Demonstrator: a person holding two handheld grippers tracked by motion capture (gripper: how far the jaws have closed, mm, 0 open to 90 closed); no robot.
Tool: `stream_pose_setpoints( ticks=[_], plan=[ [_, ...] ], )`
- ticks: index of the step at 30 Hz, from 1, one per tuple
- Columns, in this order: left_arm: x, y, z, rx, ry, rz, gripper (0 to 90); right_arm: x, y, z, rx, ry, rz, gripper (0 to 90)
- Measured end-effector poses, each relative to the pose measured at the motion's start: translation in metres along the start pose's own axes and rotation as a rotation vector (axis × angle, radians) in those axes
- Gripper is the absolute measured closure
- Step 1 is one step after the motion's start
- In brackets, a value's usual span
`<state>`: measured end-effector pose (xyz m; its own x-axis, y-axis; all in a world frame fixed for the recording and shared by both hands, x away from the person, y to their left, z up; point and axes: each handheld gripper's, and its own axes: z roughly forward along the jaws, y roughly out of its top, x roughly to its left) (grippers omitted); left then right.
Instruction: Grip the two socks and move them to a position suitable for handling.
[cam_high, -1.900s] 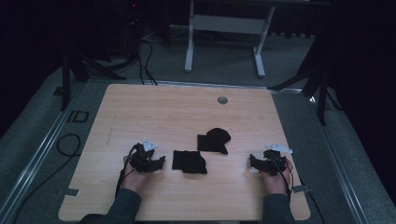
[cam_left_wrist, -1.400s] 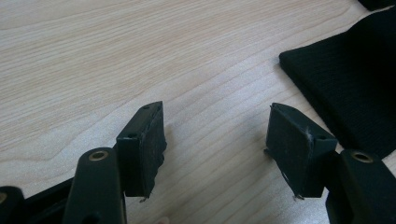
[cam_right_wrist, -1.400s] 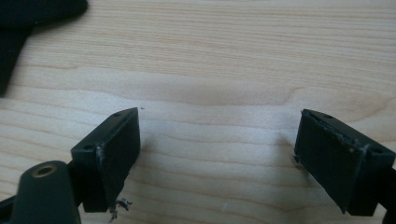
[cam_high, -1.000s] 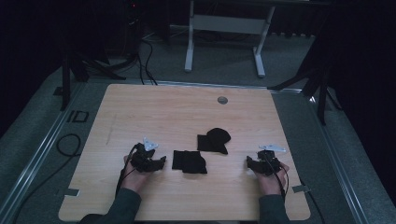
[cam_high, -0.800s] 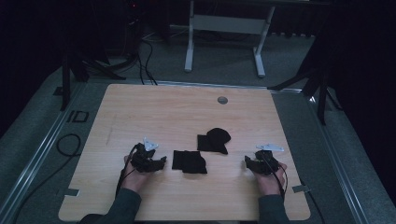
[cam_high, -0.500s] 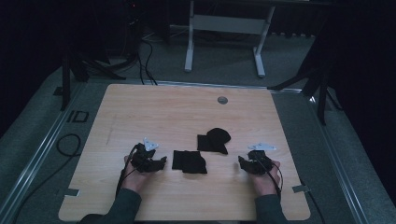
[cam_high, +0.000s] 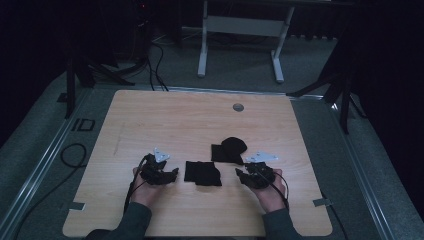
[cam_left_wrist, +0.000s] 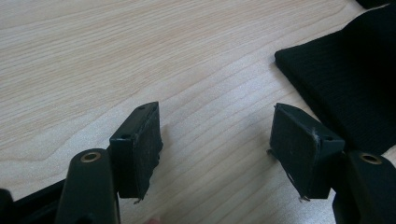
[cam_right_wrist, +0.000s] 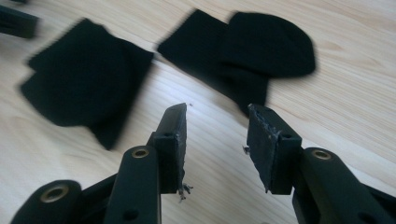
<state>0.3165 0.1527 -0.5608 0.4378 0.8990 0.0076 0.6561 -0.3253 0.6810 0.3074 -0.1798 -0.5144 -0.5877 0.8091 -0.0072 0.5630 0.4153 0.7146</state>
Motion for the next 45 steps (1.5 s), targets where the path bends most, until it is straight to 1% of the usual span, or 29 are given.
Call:
stream_pose_setpoints(
  ticks=[1,2,4,6,7,8,9,10,11,15,18,20,21,23,24,26,28,33,34,38,43,44,45],
  plan=[
    [0.0,0.0,0.0,0.0,0.0,0.0,34.5,0.0,0.0,0.0,0.0,0.0,0.0,56.8],
    [0.0,0.0,0.0,-0.001,0.0,0.0,34.5,0.008,0.004,0.002,0.003,0.015,-0.015,55.1],
    [0.0,0.0,0.0,-0.001,0.0,0.001,34.5,0.014,0.007,0.006,0.007,0.031,-0.022,53.6],
    [0.0,0.0,0.0,-0.001,-0.001,0.001,34.5,0.02,0.009,0.01,0.018,0.053,-0.021,52.7],
    [0.0,0.0,0.0,-0.002,0.0,0.001,34.5,0.024,0.01,0.013,0.02,0.078,-0.021,52.4],
    [0.0,0.0,0.0,-0.002,0.0,0.001,34.5,0.024,0.01,0.013,0.02,0.078,-0.021,52.4],
    [0.0,0.0,0.0,-0.002,0.0,0.001,34.5,0.027,0.01,0.015,0.024,0.09,-0.021,52.4],
    [0.0,0.0,0.0,-0.003,0.0,0.003,34.5,0.035,0.011,0.022,0.045,0.095,-0.036,52.3],
    [0.0,0.0,0.0,-0.003,0.0,0.003,34.4,0.037,0.011,0.025,0.058,0.1,-0.038,52.5],
    [-0.001,0.0,0.001,-0.006,-0.005,0.006,34.4,0.045,0.01,0.032,0.073,0.122,-0.036,53.2],
    [-0.001,0.0,0.001,-0.009,-0.008,0.007,34.4,0.047,0.011,0.036,0.08,0.132,-0.035,53.3],
    [-0.002,0.0,0.001,-0.009,-0.01,0.007,34.4,0.049,0.011,0.038,0.086,0.144,-0.035,57.0],
    [-0.002,0.0,0.001,-0.009,-0.011,0.007,34.4,0.05,0.011,0.039,0.095,0.141,-0.035,61.3],
    [-0.002,0.0,0.001,-0.008,-0.012,0.01,34.3,0.051,0.01,0.039,0.101,0.149,-0.052,73.1],
    [-0.002,0.0,0.001,-0.009,-0.012,0.01,34.3,0.052,0.01,0.039,0.1,0.152,-0.056,77.8],
    [-0.002,0.0,0.001,-0.009,-0.012,0.009,34.3,0.053,0.01,0.037,0.097,0.154,-0.059,83.7],
    [-0.002,0.0,0.001,-0.009,-0.012,0.009,34.3,0.053,0.01,0.034,0.091,0.155,-0.058,86.7],
    [-0.003,0.0,0.001,-0.009,-0.012,0.012,34.3,0.053,0.011,0.025,0.071,0.172,-0.052,87.8],
    [-0.003,0.0,0.002,-0.011,-0.012,0.011,34.3,0.053,0.012,0.02,0.055,0.172,-0.055,88.3],
    [-0.003,0.0,0.001,-0.009,-0.012,0.012,34.3,0.051,0.015,0.008,0.027,0.175,-0.047,88.4],
    [-0.003,0.0,0.001,-0.009,-0.012,0.013,34.3,0.041,0.018,-0.013,-0.022,0.161,-0.029,88.4],
    [-0.003,0.0,0.001,-0.009,-0.012,0.013,34.3,0.041,0.018,-0.013,-0.022,0.161,-0.029,88.4],
    [-0.003,0.0,0.001,-0.009,-0.012,0.013,34.3,0.039,0.018,-0.017,-0.028,0.155,-0.02,88.4]
  ],
)
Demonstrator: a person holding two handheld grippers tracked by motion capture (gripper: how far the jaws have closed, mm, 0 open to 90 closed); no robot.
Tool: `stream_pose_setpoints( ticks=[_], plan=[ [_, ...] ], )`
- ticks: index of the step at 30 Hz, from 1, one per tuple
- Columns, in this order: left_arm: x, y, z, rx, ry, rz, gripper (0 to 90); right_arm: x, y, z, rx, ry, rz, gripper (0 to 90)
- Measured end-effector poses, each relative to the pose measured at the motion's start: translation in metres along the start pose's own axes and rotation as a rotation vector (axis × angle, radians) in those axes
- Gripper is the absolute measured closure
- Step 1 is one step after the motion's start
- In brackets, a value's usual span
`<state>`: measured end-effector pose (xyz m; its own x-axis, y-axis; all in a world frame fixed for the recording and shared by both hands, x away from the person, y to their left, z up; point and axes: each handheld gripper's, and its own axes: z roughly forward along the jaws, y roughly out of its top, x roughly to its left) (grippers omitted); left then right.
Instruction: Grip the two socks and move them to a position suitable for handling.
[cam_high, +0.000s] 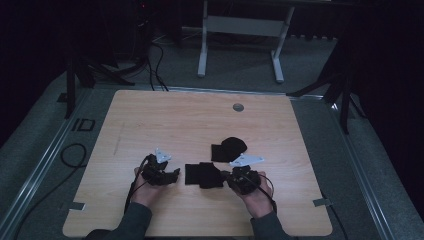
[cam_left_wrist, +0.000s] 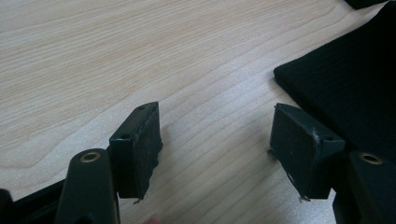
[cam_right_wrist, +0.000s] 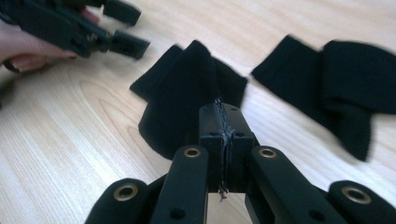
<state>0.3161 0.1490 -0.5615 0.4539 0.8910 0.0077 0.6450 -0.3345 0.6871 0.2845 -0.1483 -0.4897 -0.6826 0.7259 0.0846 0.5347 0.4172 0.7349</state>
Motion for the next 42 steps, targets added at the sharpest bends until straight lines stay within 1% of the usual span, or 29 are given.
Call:
stream_pose_setpoints(
  ticks=[1,4,8,11,15,20,21,24,26,28,29,30,31,33,35,36,37,40,42],
  plan=[
    [0.0,0.0,0.0,0.0,0.0,-0.001,34.3,-0.006,0.0,-0.01,-0.017,-0.019,0.009,88.4],
    [0.0,0.0,0.0,0.0,0.0,-0.001,34.2,-0.017,-0.002,-0.02,-0.031,-0.042,0.032,88.4],
    [0.0,0.0,0.0,0.0,0.001,-0.002,34.0,-0.031,-0.007,-0.028,-0.017,-0.101,0.046,88.4],
    [0.0,0.0,0.0,0.0,0.0,-0.001,33.9,-0.039,-0.011,-0.032,0.011,-0.135,0.05,88.3],
    [-0.001,0.0,0.0,-0.002,0.0,-0.002,34.0,-0.043,-0.019,-0.036,0.061,-0.179,0.059,88.2],
    [-0.001,0.0,0.0,-0.001,-0.003,0.0,33.9,-0.052,-0.029,-0.039,0.105,-0.203,0.066,88.2],
    [-0.001,0.0,0.0,0.0,-0.003,0.0,33.9,-0.054,-0.03,-0.038,0.116,-0.212,0.064,88.2],
    [0.0,0.0,0.0,0.002,-0.003,0.003,33.9,-0.062,-0.035,-0.037,0.135,-0.215,0.07,88.1],
    [0.0,0.0,0.0,0.002,-0.003,0.003,33.9,-0.068,-0.039,-0.033,0.15,-0.226,0.076,88.0],
    [0.0,0.0,0.0,0.003,-0.003,0.003,33.9,-0.075,-0.043,-0.029,0.154,-0.231,0.093,87.5],
    [0.0,0.0,0.0,0.003,-0.003,0.003,33.9,-0.075,-0.043,-0.029,0.154,-0.231,0.093,87.5],
    [0.0,0.0,0.0,0.003,-0.003,0.002,33.9,-0.079,-0.045,-0.027,0.16,-0.243,0.101,86.0],
    [-0.001,0.0,0.0,0.002,-0.003,0.001,33.9,-0.083,-0.047,-0.023,0.162,-0.284,0.112,79.4],
    [0.0,0.0,0.0,0.003,-0.002,0.003,33.9,-0.083,-0.048,-0.02,0.16,-0.292,0.106,76.1],
    [-0.001,0.0,0.0,0.003,-0.003,0.001,33.9,-0.08,-0.047,-0.018,0.143,-0.306,0.089,72.6],
    [-0.001,0.0,0.0,0.003,-0.002,0.001,34.0,-0.079,-0.046,-0.018,0.138,-0.322,0.08,72.7],
    [-0.001,0.0,0.0,0.004,-0.001,0.002,34.0,-0.077,-0.045,-0.017,0.133,-0.324,0.07,73.1],
    [-0.001,0.0,0.0,0.006,0.0,-0.001,34.5,-0.075,-0.046,-0.011,0.147,-0.303,0.053,76.0],
    [-0.002,0.001,-0.001,0.012,-0.004,0.005,35.4,-0.075,-0.05,-0.004,0.164,-0.289,0.047,78.5]
  ],
)
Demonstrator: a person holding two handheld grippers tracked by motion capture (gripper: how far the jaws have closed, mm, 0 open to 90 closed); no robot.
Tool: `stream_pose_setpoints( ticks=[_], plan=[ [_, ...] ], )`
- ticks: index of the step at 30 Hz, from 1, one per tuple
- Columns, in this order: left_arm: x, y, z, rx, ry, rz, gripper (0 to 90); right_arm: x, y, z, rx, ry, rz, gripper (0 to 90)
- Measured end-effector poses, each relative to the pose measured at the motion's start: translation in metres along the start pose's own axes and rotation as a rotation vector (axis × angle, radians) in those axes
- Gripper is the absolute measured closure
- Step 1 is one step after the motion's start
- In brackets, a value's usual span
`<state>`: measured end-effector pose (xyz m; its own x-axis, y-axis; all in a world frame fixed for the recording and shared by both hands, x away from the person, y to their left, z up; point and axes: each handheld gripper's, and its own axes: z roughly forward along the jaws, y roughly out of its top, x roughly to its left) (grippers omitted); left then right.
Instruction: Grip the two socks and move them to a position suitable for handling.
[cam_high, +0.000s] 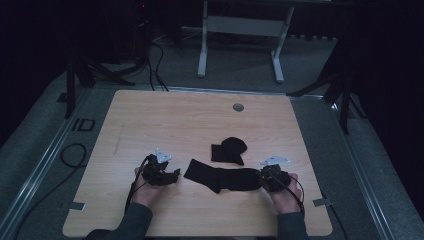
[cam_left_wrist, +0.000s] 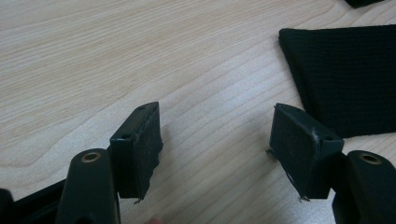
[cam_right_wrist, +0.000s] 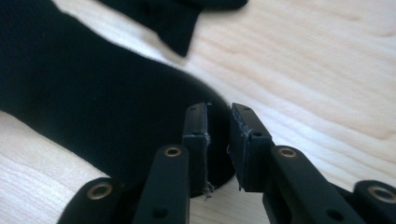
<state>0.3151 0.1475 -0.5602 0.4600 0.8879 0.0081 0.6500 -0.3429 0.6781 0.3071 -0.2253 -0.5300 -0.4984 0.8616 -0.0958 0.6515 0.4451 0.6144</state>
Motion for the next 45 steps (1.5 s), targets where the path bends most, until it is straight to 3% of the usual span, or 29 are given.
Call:
stream_pose_setpoints(
  ticks=[6,9,10,13,16,20,27,39,45],
  plan=[
    [-0.003,0.001,-0.003,0.017,-0.014,0.009,43.4,0.008,-0.004,0.016,0.038,0.023,-0.029,82.5],
    [-0.005,0.001,-0.005,0.024,-0.023,0.007,56.1,0.013,-0.003,0.016,0.039,0.04,-0.048,82.4],
    [-0.005,0.002,-0.008,0.009,-0.09,-0.026,59.3,0.016,-0.002,0.016,0.039,0.051,-0.057,82.1],
    [-0.011,0.004,-0.013,-0.025,-0.108,-0.016,65.1,0.019,-0.001,0.016,0.041,0.071,-0.056,81.6],
    [-0.024,0.008,-0.018,-0.086,-0.16,0.012,71.2,0.025,0.001,0.017,0.034,0.103,-0.067,80.7],
    [-0.034,0.007,-0.013,-0.089,-0.174,0.048,77.7,0.032,0.002,0.018,0.03,0.118,-0.085,80.8],
    [-0.035,0.006,-0.006,-0.064,-0.181,0.044,84.6,0.033,0.003,0.02,0.018,0.146,-0.089,80.5],
    [-0.036,0.004,0.001,-0.034,-0.152,0.062,85.3,0.038,0.006,0.021,0.014,0.184,-0.105,79.0],
    [-0.036,0.003,0.001,-0.035,-0.151,0.076,85.1,0.034,0.022,0.012,-0.075,0.166,-0.113,78.1]
  ],
)
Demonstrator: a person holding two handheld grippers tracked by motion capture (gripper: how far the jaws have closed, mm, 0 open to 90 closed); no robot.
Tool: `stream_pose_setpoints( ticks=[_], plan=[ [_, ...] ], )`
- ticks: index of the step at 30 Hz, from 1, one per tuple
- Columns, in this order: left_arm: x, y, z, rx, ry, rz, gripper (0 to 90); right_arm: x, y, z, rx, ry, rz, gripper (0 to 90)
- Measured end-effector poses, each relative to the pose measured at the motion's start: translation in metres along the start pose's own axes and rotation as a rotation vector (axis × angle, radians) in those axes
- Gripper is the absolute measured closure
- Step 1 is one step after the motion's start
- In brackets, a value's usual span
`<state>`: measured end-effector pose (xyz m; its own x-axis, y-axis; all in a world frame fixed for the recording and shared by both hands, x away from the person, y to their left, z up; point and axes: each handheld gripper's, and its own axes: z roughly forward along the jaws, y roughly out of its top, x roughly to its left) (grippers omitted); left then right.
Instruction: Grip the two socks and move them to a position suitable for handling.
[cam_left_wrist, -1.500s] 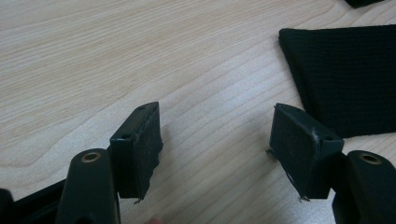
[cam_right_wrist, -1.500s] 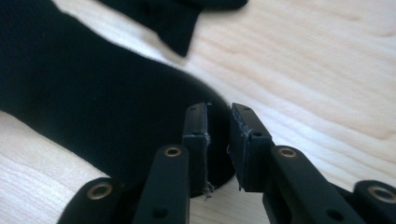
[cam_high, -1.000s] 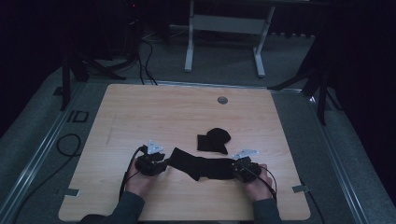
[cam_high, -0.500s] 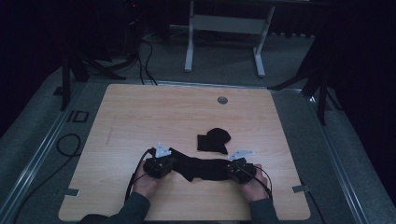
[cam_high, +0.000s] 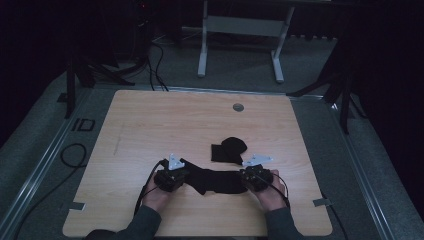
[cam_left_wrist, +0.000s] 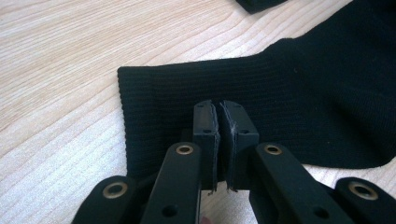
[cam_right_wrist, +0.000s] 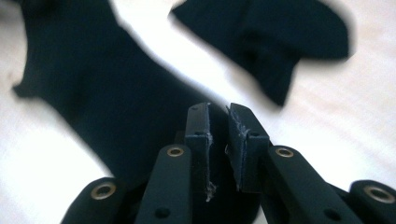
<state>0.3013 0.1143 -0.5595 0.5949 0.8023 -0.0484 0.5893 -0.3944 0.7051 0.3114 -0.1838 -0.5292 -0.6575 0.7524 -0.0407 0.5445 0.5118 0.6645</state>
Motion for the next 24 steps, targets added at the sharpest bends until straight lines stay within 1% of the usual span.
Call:
stream_pose_setpoints(
  ticks=[2,3,4,5,6,7,9,11,12,13,14,15,16,17,20,21,23,24],
  plan=[
    [0.0,0.0,0.0,-0.002,0.0,0.001,85.1,-0.006,0.008,0.001,-0.023,-0.036,-0.017,78.2],
    [0.0,0.0,0.0,-0.004,0.0,0.0,85.1,-0.012,0.013,0.004,-0.024,-0.053,-0.02,77.9],
    [0.0,0.0,0.0,-0.004,0.0,0.0,85.1,-0.012,0.013,0.004,-0.024,-0.053,-0.02,77.9],
    [0.0,0.0,0.0,-0.004,-0.001,0.0,85.2,-0.019,0.019,0.008,-0.03,-0.079,-0.029,77.5],
    [0.0,0.0,0.0,-0.004,-0.001,0.0,85.2,-0.019,0.019,0.008,-0.03,-0.079,-0.029,77.5],
    [0.0,0.0,0.0,-0.004,-0.001,0.001,85.2,-0.023,0.022,0.01,-0.032,-0.09,-0.035,77.5],
    [0.0,-0.001,0.0,-0.003,-0.002,0.002,85.2,-0.033,0.029,0.015,-0.024,-0.112,-0.03,77.3],
    [0.0,-0.001,0.0,-0.004,-0.003,0.005,85.2,-0.048,0.038,0.02,-0.025,-0.139,0.001,75.0],
    [0.0,-0.001,0.0,-0.004,-0.003,0.005,85.1,-0.048,0.038,0.02,-0.025,-0.139,0.001,75.0],
    [0.0,-0.001,0.0,-0.004,-0.002,0.006,85.1,-0.057,0.042,0.023,-0.034,-0.154,0.022,74.5],
    [0.0,-0.001,0.0,-0.004,-0.002,0.006,85.1,-0.057,0.042,0.023,-0.034,-0.154,0.022,74.5],
    [0.0,-0.001,0.0,-0.004,-0.002,0.006,85.1,-0.062,0.044,0.024,-0.035,-0.16,0.037,74.5],
    [0.001,0.0,0.001,-0.004,-0.003,0.005,85.1,-0.07,0.047,0.026,-0.038,-0.175,0.063,73.4],
    [0.001,0.0,0.001,-0.004,-0.005,0.003,85.2,-0.073,0.048,0.027,-0.037,-0.178,0.071,73.2],
    [0.0,0.0,0.001,-0.004,-0.002,0.005,85.1,-0.081,0.051,0.033,-0.025,-0.185,0.099,71.9],
    [0.0,0.0,0.001,-0.004,0.001,0.006,85.2,-0.084,0.051,0.036,-0.019,-0.18,0.111,71.0],
    [-0.001,0.0,0.001,-0.003,0.004,0.01,85.1,-0.087,0.051,0.042,-0.025,-0.163,0.158,69.6],
    [-0.001,0.0,0.001,-0.004,0.005,0.012,85.1,-0.087,0.052,0.046,-0.019,-0.155,0.177,68.7]
  ],
)
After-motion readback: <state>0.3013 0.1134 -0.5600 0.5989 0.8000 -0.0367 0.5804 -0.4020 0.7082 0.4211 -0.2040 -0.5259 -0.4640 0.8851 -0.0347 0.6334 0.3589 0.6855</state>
